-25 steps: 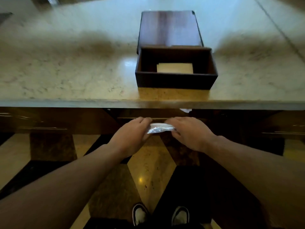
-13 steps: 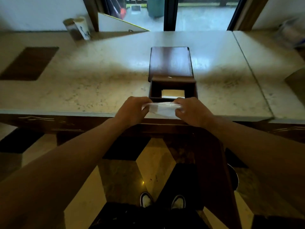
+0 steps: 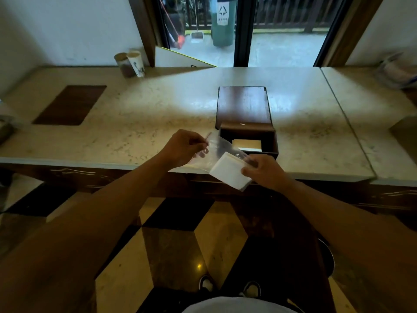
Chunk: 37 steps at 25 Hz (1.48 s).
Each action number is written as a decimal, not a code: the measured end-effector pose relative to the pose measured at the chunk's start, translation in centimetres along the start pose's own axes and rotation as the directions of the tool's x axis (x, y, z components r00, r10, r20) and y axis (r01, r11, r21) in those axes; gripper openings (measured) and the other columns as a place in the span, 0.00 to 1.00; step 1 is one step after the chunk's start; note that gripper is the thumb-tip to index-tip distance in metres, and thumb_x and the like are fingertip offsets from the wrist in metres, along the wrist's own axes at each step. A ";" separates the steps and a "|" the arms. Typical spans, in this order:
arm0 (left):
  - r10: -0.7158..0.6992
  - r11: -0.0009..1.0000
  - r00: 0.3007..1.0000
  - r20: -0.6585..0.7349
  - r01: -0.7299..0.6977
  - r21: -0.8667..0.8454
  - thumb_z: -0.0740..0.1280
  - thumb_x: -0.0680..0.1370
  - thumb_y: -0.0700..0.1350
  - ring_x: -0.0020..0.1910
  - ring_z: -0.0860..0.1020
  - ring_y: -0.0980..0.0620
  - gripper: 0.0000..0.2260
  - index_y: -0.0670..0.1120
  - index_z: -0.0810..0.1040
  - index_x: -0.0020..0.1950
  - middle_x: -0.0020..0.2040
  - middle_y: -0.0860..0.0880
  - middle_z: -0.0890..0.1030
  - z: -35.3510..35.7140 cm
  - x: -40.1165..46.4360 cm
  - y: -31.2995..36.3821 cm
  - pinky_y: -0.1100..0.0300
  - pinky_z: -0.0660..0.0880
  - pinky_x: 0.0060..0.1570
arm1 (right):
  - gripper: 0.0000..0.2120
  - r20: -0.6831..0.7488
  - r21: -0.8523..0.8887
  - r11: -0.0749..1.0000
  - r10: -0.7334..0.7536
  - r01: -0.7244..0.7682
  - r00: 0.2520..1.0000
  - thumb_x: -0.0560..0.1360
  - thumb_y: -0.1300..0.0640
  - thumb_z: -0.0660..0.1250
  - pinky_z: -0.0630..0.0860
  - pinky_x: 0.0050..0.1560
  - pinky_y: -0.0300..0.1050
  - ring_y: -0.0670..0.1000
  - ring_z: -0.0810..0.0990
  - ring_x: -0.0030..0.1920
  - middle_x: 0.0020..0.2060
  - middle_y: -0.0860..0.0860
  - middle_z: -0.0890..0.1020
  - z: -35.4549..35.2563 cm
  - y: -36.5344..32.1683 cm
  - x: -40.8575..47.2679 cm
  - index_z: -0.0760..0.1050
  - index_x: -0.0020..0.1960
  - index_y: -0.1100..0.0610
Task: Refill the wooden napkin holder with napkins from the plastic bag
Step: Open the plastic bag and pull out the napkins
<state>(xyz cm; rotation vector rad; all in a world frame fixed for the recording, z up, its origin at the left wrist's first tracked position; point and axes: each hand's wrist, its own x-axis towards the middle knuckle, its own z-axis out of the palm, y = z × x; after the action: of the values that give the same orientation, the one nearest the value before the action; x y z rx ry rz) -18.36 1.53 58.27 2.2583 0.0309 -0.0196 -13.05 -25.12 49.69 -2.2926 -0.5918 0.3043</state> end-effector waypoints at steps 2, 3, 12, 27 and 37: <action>0.016 1.000 1.000 0.017 -0.016 -0.003 0.68 0.80 0.38 0.43 0.86 0.46 0.08 0.38 0.84 0.55 0.45 0.43 0.87 -1.0 0.2 -0.7 0.45 0.83 0.51 | 0.09 0.003 0.007 1.000 0.011 -0.011 1.000 0.74 0.51 0.72 0.72 0.34 0.29 0.36 0.78 0.42 0.43 0.43 0.80 0.8 -0.4 0.7 0.80 0.53 0.51; 0.032 0.999 0.999 0.020 -0.032 0.012 0.68 0.80 0.39 0.43 0.86 0.48 0.08 0.39 0.84 0.55 0.45 0.44 0.86 -1.5 0.4 -1.0 0.47 0.83 0.50 | 0.09 0.013 0.014 1.000 0.020 -0.020 1.000 0.75 0.51 0.72 0.72 0.36 0.30 0.37 0.78 0.43 0.44 0.44 0.80 1.1 -0.7 1.1 0.80 0.54 0.51; 0.102 0.978 0.975 0.198 -0.134 0.157 0.67 0.80 0.38 0.41 0.86 0.50 0.06 0.41 0.85 0.51 0.43 0.45 0.87 -1.7 4.8 -3.8 0.55 0.81 0.49 | 0.11 -0.005 0.077 0.993 -0.093 0.093 0.996 0.76 0.51 0.72 0.74 0.45 0.33 0.40 0.80 0.44 0.45 0.46 0.83 2.8 -3.5 6.3 0.82 0.55 0.56; -0.037 0.952 0.987 0.154 -0.012 0.306 0.71 0.78 0.42 0.47 0.83 0.48 0.05 0.43 0.86 0.51 0.48 0.45 0.86 -2.2 16.9 -7.3 0.51 0.80 0.52 | 0.05 0.074 0.191 0.963 -0.205 0.188 0.976 0.78 0.57 0.69 0.77 0.42 0.37 0.43 0.82 0.38 0.40 0.47 0.85 2.3 -2.5 21.9 0.84 0.49 0.56; -0.030 0.979 0.937 -0.347 0.098 0.179 0.72 0.76 0.46 0.44 0.77 0.52 0.06 0.45 0.81 0.49 0.46 0.49 0.79 -1.5 18.0 -9.8 0.62 0.73 0.45 | 0.02 0.007 0.567 0.817 0.120 -0.103 0.993 0.79 0.57 0.69 0.84 0.41 0.42 0.49 0.87 0.40 0.39 0.46 0.87 3.5 -3.7 23.1 0.80 0.48 0.52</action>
<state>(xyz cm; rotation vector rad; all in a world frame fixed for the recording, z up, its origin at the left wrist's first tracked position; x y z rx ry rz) -0.65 9.21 51.16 2.4288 0.3017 0.3518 4.42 -9.19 48.91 -1.7458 -0.2930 0.4384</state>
